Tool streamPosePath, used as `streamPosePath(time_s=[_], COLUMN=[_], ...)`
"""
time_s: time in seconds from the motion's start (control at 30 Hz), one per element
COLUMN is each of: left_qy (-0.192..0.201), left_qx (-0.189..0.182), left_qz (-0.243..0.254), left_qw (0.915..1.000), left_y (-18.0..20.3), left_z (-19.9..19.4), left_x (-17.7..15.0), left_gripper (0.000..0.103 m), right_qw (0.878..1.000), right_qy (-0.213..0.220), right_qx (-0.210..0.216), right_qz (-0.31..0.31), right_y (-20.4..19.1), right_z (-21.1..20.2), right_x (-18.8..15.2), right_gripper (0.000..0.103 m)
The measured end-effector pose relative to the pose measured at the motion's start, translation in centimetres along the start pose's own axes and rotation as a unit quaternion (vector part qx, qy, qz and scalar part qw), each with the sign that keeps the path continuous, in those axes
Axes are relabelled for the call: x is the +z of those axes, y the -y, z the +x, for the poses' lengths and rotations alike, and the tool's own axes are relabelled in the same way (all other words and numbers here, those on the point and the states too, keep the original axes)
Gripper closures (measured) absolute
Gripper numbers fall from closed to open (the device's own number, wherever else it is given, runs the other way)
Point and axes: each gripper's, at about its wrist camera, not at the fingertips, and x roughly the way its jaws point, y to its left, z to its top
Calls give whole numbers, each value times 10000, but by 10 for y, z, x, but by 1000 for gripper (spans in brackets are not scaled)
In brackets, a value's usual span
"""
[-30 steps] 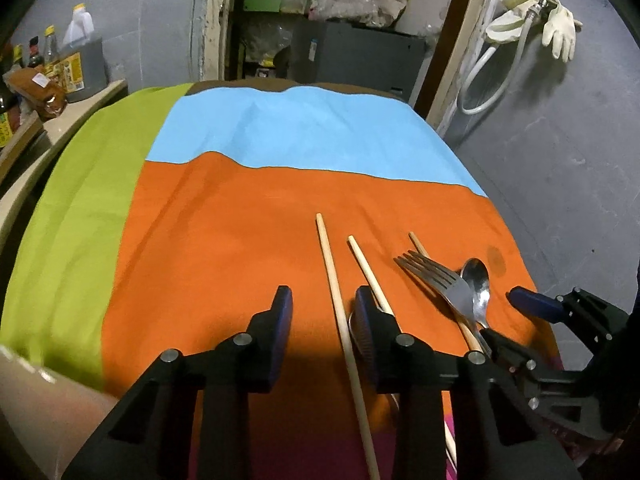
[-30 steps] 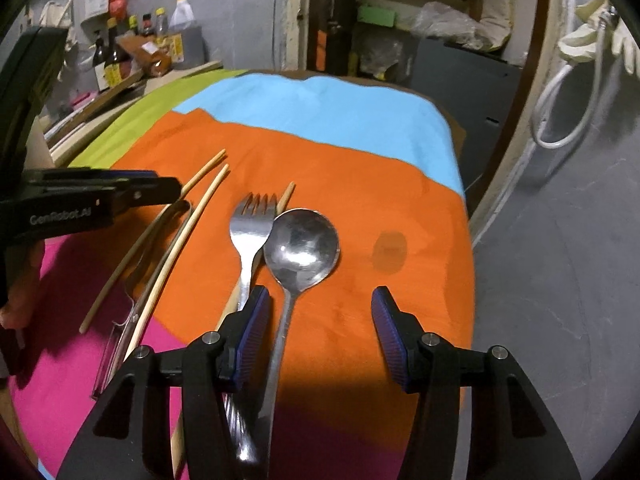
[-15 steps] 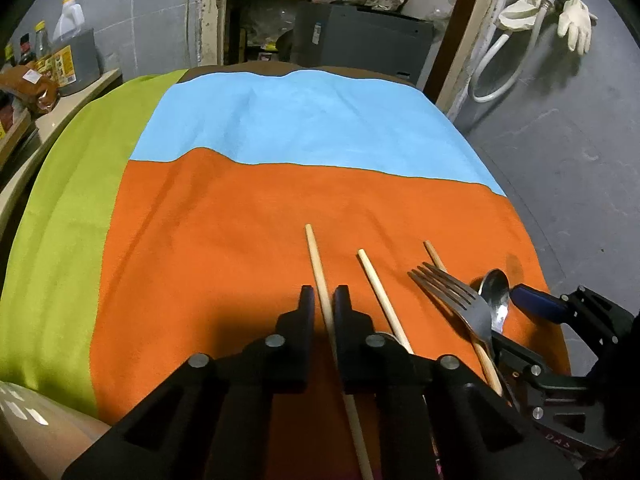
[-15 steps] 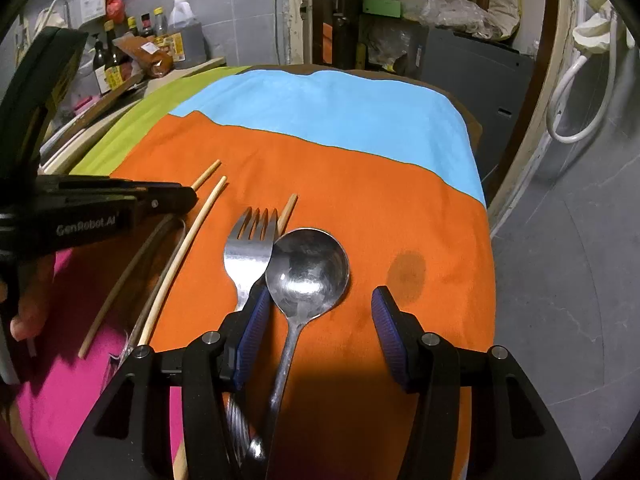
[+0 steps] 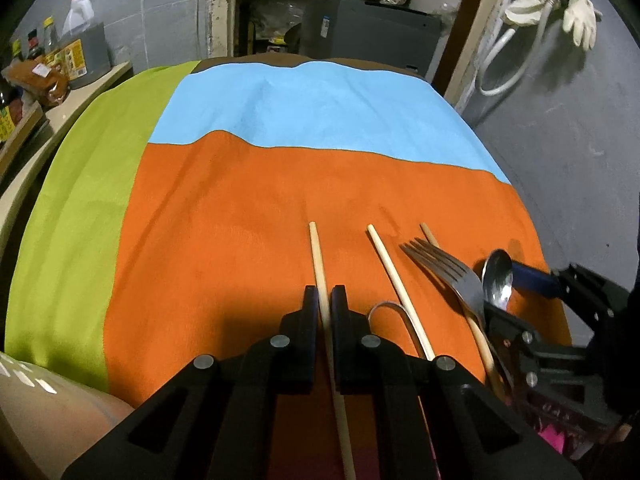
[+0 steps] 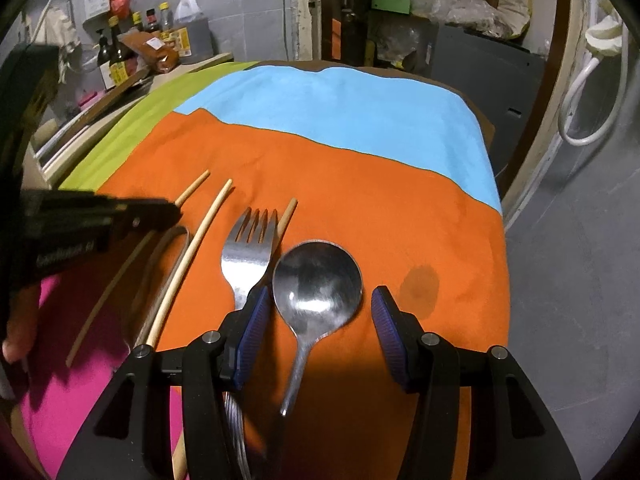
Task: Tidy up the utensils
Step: 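Close the left tool on a wooden chopstick while the right tool grips the metal spoon, then lift and carry the chopstick and spoon in both tools over the white holder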
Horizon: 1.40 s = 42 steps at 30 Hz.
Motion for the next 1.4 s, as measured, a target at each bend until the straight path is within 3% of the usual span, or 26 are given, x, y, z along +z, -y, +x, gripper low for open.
streamPosePath(time_s=[0.1,0.17,0.37,0.53,0.73,1.03,1.23,1.4], left_qy=[10,28,170,710,1708,2621,3127,3402], left_qx=[17,19,-199,-326,-472,-840,-769,-693], left_qz=[45,49,48,181,286,129,81,3], left_qw=[10000,10000,9996,9968,9838,9613,9467,9378], left_y=[1,2,4,10,16,11,6,-3], left_z=[-1,-1,-13,-41,-85,-125,-152,-171], left_x=[-2,-4,-16,-28,-47,-60,-61,-61], left_gripper=[99,99,101,101,101,101,101,101], right_qw=[10000,10000,9997,9946,9743,9328,9102,9001], right_qy=[33,60,181,858,1916,3226,3820,4079], right_qx=[-15,1,-130,-556,-1065,-1417,-1401,-1280], right_qz=[36,39,60,-151,-511,-758,-776,-835], right_y=[-2,-4,-9,-21,-46,-74,-91,-108], right_z=[-1,-3,-9,-37,-73,-118,-143,-154], right_x=[-2,-3,-6,-13,-28,-42,-36,-26], right_gripper=[54,63,63,63,63,64,64,64])
